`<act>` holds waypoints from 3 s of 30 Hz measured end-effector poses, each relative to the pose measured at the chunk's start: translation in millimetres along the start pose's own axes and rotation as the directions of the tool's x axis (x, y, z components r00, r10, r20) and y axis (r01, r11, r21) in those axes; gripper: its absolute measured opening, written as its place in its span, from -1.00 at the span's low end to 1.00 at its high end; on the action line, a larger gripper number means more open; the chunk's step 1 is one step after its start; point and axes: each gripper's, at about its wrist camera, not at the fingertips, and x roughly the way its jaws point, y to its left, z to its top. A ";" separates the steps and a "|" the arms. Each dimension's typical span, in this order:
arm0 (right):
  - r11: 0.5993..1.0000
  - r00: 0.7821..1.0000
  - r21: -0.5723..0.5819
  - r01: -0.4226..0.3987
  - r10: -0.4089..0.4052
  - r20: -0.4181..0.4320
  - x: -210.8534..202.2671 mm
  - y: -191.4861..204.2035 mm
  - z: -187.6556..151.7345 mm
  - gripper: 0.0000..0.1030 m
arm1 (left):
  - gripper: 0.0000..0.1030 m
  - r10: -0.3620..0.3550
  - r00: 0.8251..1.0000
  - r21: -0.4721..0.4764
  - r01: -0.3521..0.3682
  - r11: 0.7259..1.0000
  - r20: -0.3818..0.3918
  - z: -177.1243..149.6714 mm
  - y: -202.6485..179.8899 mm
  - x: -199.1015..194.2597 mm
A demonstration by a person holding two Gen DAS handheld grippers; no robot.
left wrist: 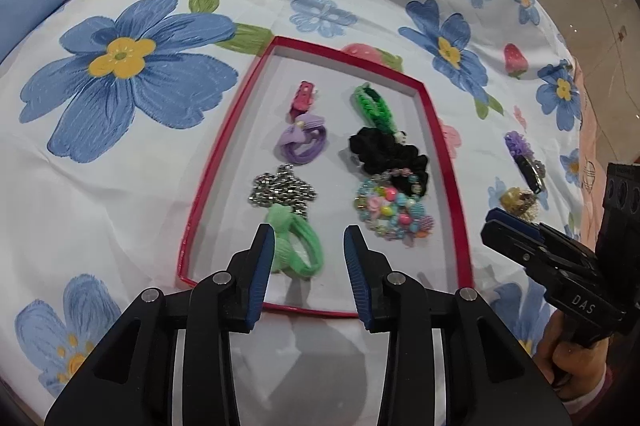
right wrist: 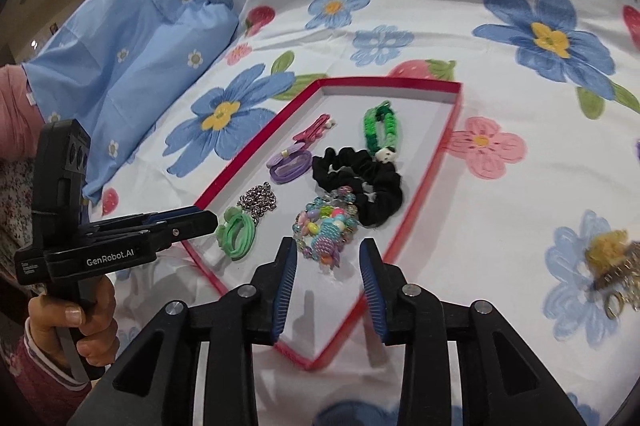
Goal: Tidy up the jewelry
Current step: 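Move both open tools back over the remaining jewelry, then grasp the gold watch with the left tool while the right tool grasps the pearl bracelet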
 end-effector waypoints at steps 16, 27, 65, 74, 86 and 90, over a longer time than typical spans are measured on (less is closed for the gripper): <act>0.978 0.987 0.184 0.103 -0.123 0.102 -87.6 -77.4 -42.2 -0.16 | -0.12 -0.057 0.998 0.127 0.059 0.990 -0.017 -7.7 -72.3 -4.9; 0.938 0.968 0.295 0.181 -0.223 0.116 -129.2 -133.3 -76.3 -0.10 | -0.12 -0.088 0.995 0.208 0.098 0.973 -0.055 -12.4 -120.9 4.3; 0.871 0.945 0.427 0.245 -0.313 0.097 -130.8 -243.9 -64.9 -0.10 | -0.07 -0.147 0.973 0.480 0.215 0.851 -0.175 9.6 -299.7 102.6; 0.858 0.944 0.438 0.269 -0.326 0.059 -106.4 -262.2 -55.3 -0.11 | -0.71 -0.178 0.959 0.470 0.264 0.842 -0.221 10.2 -308.3 131.5; 0.866 0.928 0.384 0.320 -0.369 0.060 -94.6 -249.3 -46.4 -0.93 | -0.80 -0.258 0.941 0.436 0.330 0.837 -0.217 6.9 -285.9 98.8; 0.879 0.929 0.370 0.302 -0.359 0.093 -104.9 -235.7 -44.5 -1.00 | -0.80 -0.283 0.938 0.423 0.343 0.839 -0.199 5.7 -275.5 79.8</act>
